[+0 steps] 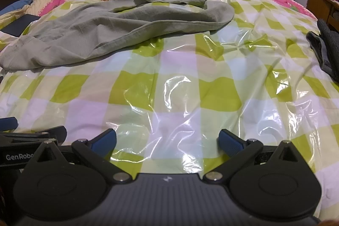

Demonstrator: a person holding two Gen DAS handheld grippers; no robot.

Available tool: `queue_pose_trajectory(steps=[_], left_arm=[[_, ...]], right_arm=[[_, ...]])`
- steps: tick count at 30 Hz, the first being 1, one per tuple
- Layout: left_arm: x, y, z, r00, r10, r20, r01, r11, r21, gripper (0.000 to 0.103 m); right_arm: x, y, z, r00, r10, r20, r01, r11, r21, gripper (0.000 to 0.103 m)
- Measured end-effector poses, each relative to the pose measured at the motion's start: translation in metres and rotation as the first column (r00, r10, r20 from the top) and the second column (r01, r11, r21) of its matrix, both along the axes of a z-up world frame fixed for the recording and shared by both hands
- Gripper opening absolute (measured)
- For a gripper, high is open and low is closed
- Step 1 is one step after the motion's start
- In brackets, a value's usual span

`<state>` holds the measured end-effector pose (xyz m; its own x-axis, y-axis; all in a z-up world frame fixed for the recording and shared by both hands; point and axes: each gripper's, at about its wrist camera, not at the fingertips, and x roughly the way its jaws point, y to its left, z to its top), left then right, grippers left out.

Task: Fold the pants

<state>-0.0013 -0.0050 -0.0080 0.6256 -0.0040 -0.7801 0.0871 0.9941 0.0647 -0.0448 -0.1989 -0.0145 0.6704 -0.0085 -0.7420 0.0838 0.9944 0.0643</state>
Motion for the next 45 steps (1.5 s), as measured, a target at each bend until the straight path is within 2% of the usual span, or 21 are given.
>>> queue_pose_trajectory(steps=[15, 18, 20, 24, 30, 33, 36, 38, 39, 40, 41, 42, 43, 45], left_arm=[[-0.001, 0.001, 0.003, 1.000, -0.003, -0.003, 0.003, 1.000, -0.014, 0.103], [-0.001, 0.002, 0.012, 0.999, -0.037, 0.021, 0.038, 0.998, -0.045, 0.103], [0.003, -0.001, 0.018, 0.996, -0.065, 0.056, 0.067, 0.998, -0.023, 0.103], [0.026, -0.010, 0.025, 0.986, -0.122, 0.116, 0.117, 0.992, 0.045, 0.103], [0.081, -0.023, 0.026, 0.972, -0.168, 0.163, 0.164, 0.986, 0.037, 0.103], [0.108, -0.041, 0.023, 0.954, -0.228, 0.193, 0.223, 0.974, 0.050, 0.103], [0.130, -0.065, 0.015, 0.921, -0.321, 0.219, 0.306, 0.947, 0.101, 0.103], [0.141, -0.079, 0.008, 0.897, -0.384, 0.219, 0.362, 0.922, 0.134, 0.103], [0.146, -0.086, 0.003, 0.889, -0.410, 0.205, 0.384, 0.910, 0.155, 0.103], [0.151, -0.092, -0.002, 0.884, -0.429, 0.184, 0.400, 0.900, 0.173, 0.103], [0.155, -0.097, -0.007, 0.883, -0.442, 0.158, 0.414, 0.892, 0.181, 0.103], [0.158, -0.101, -0.010, 0.884, -0.446, 0.143, 0.422, 0.891, 0.170, 0.103], [0.159, -0.102, -0.010, 0.884, -0.447, 0.137, 0.429, 0.892, 0.144, 0.101], [0.159, -0.106, -0.008, 0.882, -0.455, 0.123, 0.444, 0.890, 0.107, 0.092]], right_arm=[[0.001, -0.002, 0.002, 1.000, 0.000, -0.003, 0.000, 1.000, 0.009, 0.102], [0.001, -0.009, 0.015, 0.999, 0.000, 0.038, -0.002, 0.998, 0.062, 0.102], [0.009, -0.015, 0.025, 0.997, -0.013, 0.076, 0.008, 0.998, 0.067, 0.102], [0.052, -0.039, 0.031, 0.994, -0.070, 0.085, 0.060, 0.992, 0.111, 0.102], [0.138, -0.096, 0.033, 0.970, -0.222, 0.100, 0.198, 0.957, 0.212, 0.102], [0.176, -0.123, 0.026, 0.962, -0.260, 0.084, 0.225, 0.929, 0.294, 0.102], [0.208, -0.143, 0.010, 0.958, -0.283, 0.044, 0.251, 0.904, 0.346, 0.101], [0.220, -0.150, 0.004, 0.957, -0.288, 0.041, 0.254, 0.895, 0.366, 0.092], [0.226, -0.154, 0.001, 0.956, -0.290, 0.037, 0.256, 0.890, 0.377, 0.075], [0.231, -0.158, -0.003, 0.956, -0.291, 0.022, 0.259, 0.881, 0.395, 0.050], [0.234, -0.164, -0.005, 0.955, -0.296, 0.006, 0.266, 0.867, 0.420, 0.035], [0.237, -0.171, -0.010, 0.954, -0.300, -0.019, 0.273, 0.840, 0.469, 0.013], [0.236, -0.181, -0.013, 0.954, -0.300, -0.032, 0.269, 0.800, 0.536, 0.008], [0.226, -0.194, -0.014, 0.951, -0.309, -0.025, 0.263, 0.759, 0.596, 0.006]])
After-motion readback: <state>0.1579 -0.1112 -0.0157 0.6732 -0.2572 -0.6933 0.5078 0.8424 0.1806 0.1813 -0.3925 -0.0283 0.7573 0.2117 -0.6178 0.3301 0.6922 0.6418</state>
